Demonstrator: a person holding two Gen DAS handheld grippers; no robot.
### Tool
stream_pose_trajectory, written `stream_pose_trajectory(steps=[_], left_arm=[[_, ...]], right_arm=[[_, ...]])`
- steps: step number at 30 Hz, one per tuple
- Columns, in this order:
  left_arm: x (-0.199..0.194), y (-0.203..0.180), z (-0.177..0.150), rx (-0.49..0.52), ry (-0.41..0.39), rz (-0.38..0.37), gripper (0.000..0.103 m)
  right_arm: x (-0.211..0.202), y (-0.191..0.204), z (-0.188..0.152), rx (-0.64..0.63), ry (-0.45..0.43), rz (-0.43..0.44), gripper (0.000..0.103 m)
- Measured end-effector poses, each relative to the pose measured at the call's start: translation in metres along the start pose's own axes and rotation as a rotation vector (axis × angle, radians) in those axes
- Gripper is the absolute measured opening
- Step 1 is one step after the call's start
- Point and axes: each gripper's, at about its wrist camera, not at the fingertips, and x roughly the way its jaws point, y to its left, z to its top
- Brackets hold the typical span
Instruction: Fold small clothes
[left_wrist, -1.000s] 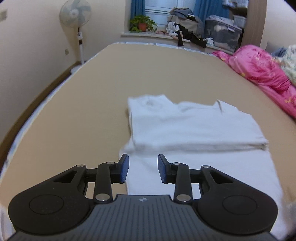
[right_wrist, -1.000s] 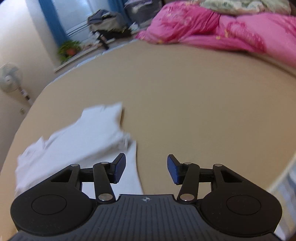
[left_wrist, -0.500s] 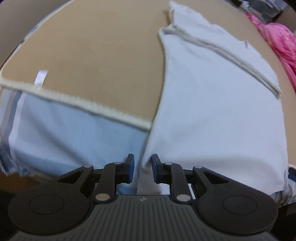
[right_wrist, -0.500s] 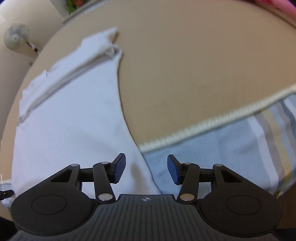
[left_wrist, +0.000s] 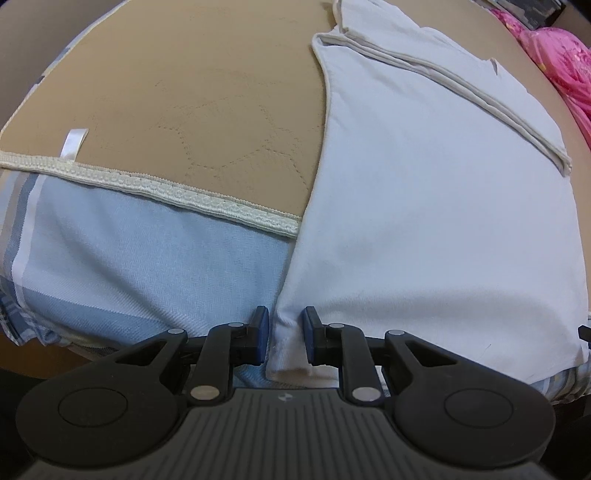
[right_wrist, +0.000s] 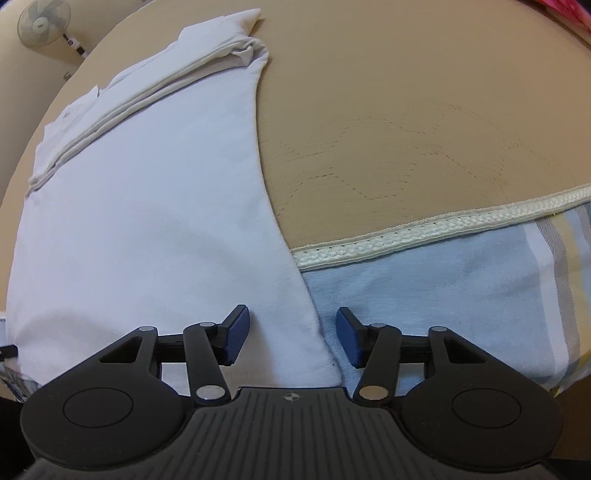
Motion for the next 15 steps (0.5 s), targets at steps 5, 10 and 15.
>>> stream_pose_trajectory(steps=[5,10,15], left_arm=[[0.001,-0.003,0.001,0.003,-0.001,0.002,0.022],[-0.001,-0.005,0.0,0.008,-0.003,0.004,0.02],[-0.003,-0.014,-0.005,0.063,-0.023,0.014,0.009]], right_arm=[[-0.001,-0.003,0.001,-0.006,0.001,0.015,0.043],[-0.001,-0.003,0.002,-0.025,0.002,0.039,0.014],[-0.004,-0.007,0.002,0.02,-0.01,0.097,0.006]])
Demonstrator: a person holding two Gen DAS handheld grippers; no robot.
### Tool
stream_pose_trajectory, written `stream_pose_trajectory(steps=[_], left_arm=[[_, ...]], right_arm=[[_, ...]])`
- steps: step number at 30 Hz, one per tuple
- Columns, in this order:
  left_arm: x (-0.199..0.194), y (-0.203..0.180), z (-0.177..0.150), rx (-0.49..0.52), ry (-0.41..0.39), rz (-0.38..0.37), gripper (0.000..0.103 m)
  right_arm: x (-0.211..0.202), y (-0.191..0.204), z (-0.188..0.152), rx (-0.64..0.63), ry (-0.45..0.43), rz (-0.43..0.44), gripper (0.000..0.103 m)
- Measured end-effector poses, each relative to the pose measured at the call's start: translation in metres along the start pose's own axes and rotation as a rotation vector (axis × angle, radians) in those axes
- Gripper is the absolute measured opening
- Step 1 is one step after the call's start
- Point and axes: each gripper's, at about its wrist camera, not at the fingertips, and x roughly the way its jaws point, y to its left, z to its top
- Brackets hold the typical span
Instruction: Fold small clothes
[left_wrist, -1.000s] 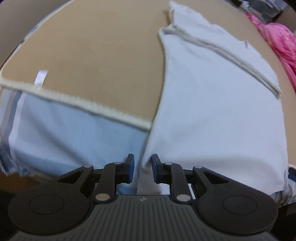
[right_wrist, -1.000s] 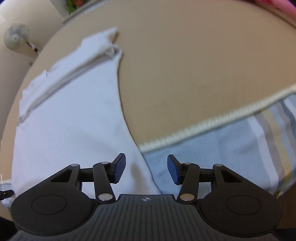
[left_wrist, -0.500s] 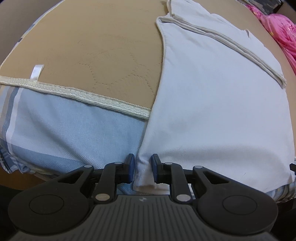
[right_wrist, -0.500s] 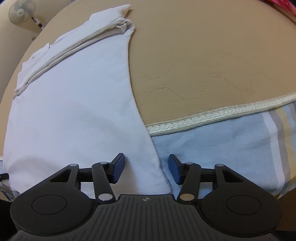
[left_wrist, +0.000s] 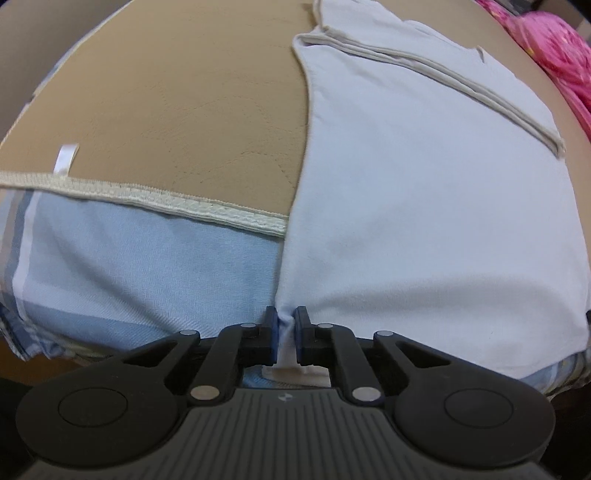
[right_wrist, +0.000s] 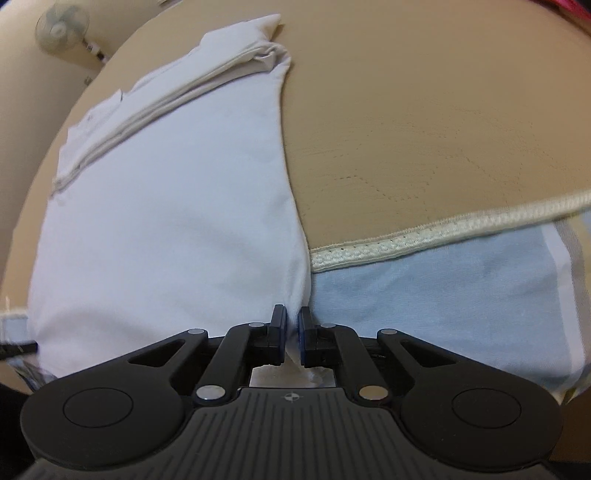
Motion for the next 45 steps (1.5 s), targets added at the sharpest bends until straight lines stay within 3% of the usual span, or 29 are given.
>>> stream_pose_trajectory(steps=[7,15,19,25,31,35,37,39,45], left_arm=[[0.002,0.012,0.001,-0.077,0.026,-0.039,0.011],[-0.006,0.004,-0.003,-0.02,-0.008,-0.013,0.006],[-0.043,0.0,-0.004,0.009,-0.107,-0.033,0.005],[-0.125,0.001,-0.021,0.086,-0.311,-0.114,0.005],[-0.232,0.012,-0.052,0.166,-0.493,-0.222,0.004],[-0.274,0.024,-0.06,0.165,-0.551,-0.304,0.005],[-0.264,0.026,-0.041,0.132,-0.531,-0.326,0.005],[-0.239,0.021,-0.012,0.109,-0.506,-0.323,0.005],[-0.086,-0.001,0.136,0.055,-0.385,-0.212,0.005]], right_arm=[[0.006,-0.004,-0.001,0.024,0.037,-0.015,0.01],[0.003,0.003,-0.001,-0.022,0.023,-0.025,0.005],[-0.034,0.007,0.003,-0.019,-0.092,0.026,0.004],[-0.125,-0.004,-0.002,0.051,-0.307,0.244,0.003],[-0.214,-0.027,-0.035,0.111,-0.472,0.401,0.001],[-0.262,-0.043,-0.057,0.131,-0.546,0.494,0.001],[-0.264,-0.052,-0.053,0.146,-0.553,0.486,0.001],[-0.245,-0.056,-0.031,0.153,-0.53,0.425,0.001],[-0.114,-0.047,0.094,0.144,-0.381,0.245,0.001]])
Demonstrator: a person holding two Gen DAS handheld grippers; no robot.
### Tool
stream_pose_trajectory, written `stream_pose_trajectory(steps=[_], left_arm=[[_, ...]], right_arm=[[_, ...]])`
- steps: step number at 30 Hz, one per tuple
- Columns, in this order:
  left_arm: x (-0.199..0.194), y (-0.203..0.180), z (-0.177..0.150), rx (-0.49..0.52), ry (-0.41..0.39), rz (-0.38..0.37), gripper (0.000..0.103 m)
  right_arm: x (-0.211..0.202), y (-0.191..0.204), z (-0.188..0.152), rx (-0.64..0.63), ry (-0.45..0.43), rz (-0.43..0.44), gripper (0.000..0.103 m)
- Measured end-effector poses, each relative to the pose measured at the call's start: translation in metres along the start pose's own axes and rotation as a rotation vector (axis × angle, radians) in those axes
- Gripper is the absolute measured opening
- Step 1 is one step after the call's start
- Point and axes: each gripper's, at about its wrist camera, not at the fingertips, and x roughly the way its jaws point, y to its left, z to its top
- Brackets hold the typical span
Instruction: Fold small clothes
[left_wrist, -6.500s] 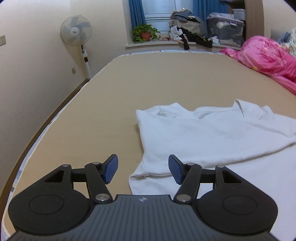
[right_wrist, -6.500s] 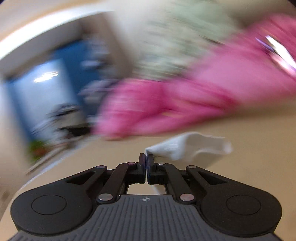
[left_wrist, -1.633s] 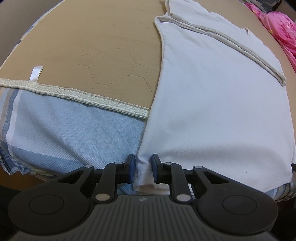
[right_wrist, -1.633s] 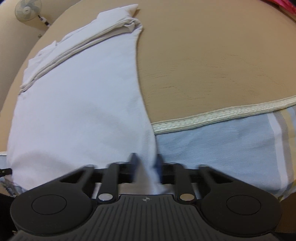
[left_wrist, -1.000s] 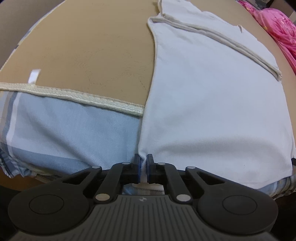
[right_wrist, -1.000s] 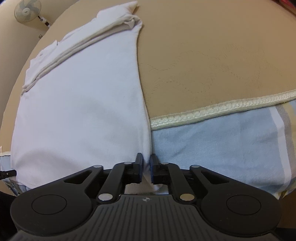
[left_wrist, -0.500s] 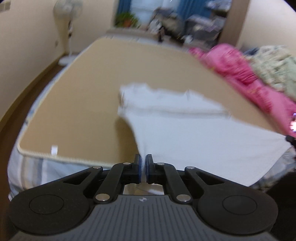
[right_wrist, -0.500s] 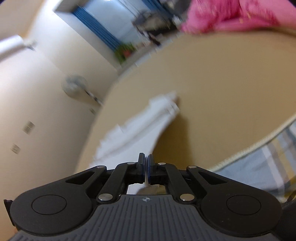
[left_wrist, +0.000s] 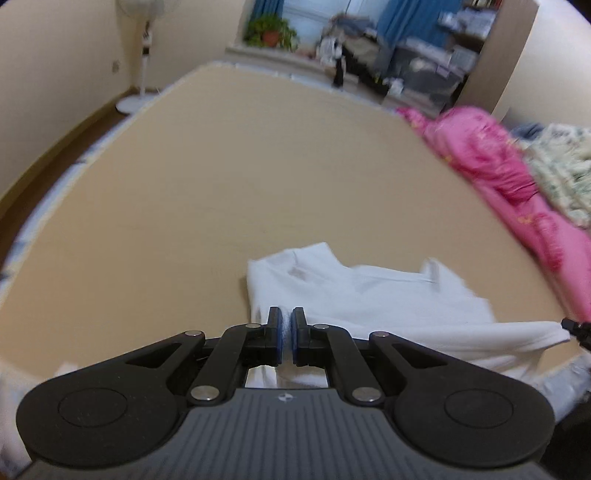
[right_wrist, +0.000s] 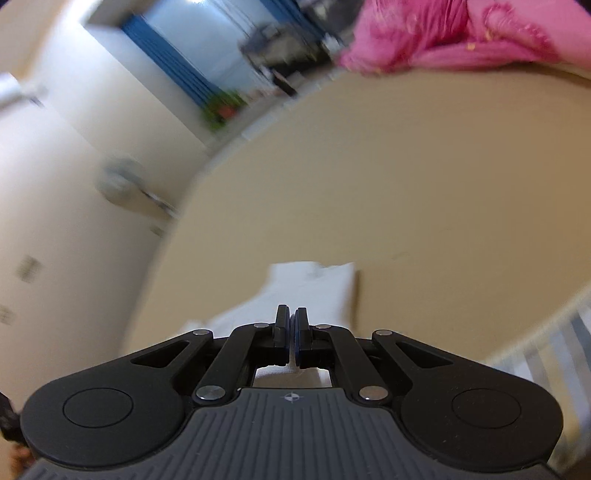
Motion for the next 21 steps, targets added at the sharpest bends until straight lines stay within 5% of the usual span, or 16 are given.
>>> stream_pose_trajectory(steps=[3,6,8,12,16,21], left_arm=[[0.074,0.008,0.026,-0.02,0.064,0.12,0.009],[0.091,0.033,0.028,-0.092,0.026,0.158,0.01],[0.091,0.048,0.025,-0.148,0.068,0.151,0.01],[0.094,0.055,0.023,-0.129,0.106,0.109,0.03],[0.116,0.046,0.026,-0.075,0.143,0.058,0.034],[0.143,0.022,0.026,0.007,0.131,0.087,0.034]], right_arm=[[0.08,-0.005,0.025,-0.016,0.06,-0.079,0.003],[0.105,-0.019,0.02,0.016,-0.016,-0.215,0.007],[0.115,-0.03,0.013,0.033,0.055,-0.241,0.009],[0.121,-0.02,0.01,-0.057,0.082,-0.188,0.019],[0.138,-0.006,0.006,-0.163,0.101,-0.169,0.027],[0.161,0.018,0.004,-0.243,0.099,-0.15,0.028]])
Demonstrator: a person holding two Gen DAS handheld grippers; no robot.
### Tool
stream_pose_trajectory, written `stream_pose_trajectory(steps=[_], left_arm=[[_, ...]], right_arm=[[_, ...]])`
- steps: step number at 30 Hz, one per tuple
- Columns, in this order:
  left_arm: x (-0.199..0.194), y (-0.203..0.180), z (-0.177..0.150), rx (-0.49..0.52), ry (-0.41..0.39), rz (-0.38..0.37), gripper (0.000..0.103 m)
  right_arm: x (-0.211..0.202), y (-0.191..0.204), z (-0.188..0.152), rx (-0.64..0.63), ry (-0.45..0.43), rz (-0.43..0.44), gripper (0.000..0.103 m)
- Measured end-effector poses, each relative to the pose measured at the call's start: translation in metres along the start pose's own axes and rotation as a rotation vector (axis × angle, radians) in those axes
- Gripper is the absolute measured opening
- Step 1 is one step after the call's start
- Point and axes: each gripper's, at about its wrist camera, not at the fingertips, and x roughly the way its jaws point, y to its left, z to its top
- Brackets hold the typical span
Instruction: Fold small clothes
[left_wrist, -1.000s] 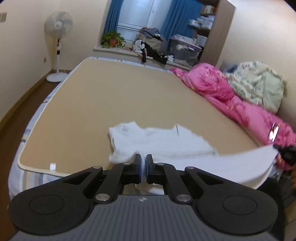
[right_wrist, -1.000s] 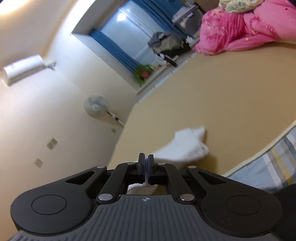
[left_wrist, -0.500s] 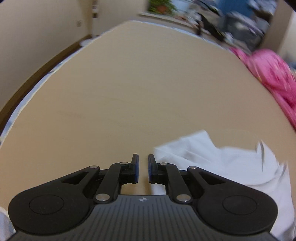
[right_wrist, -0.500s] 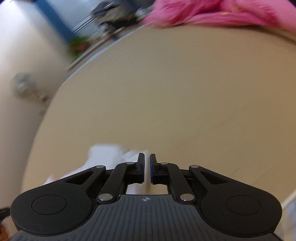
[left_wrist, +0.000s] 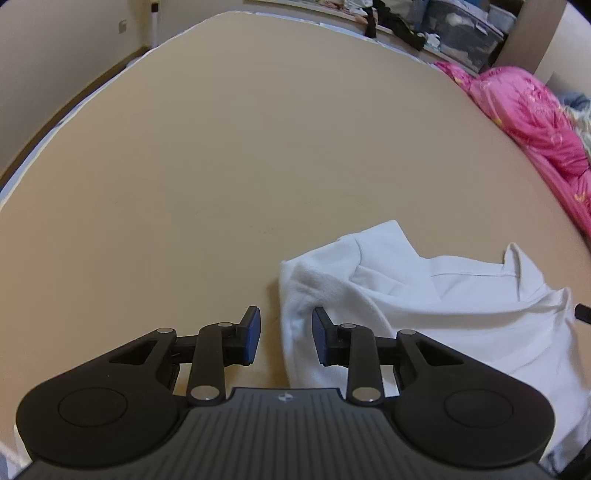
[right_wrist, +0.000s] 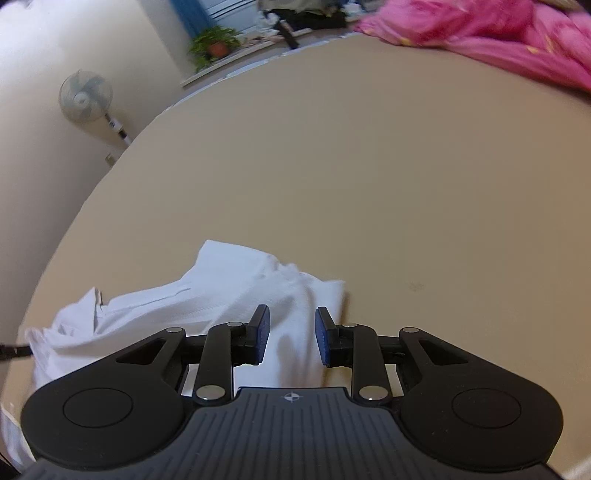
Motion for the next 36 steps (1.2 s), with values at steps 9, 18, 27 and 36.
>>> stream_pose_trajectory(steps=[9,18,27,36], left_arm=[[-0.006,-0.015,0.006,-0.012,-0.162,0.021,0.01],[0.023,-0.024,0.015,-0.02,-0.088,0.025,0.012],[0.045,-0.009,0.024,-0.096,0.02,-0.001,0.014],[0.02,-0.033,0.029,-0.038,-0.24,0.128,0.006]], right_arm=[[0.008,0.027,0.012,-0.096,-0.189,-0.022,0.0],[0.032,0.0,0.035,0.141,-0.101,-0.007,0.005],[0.039,0.004,0.028,0.065,0.085,-0.028,0.038],[0.007,0.032,0.044,-0.007,-0.333,-0.095,0.005]])
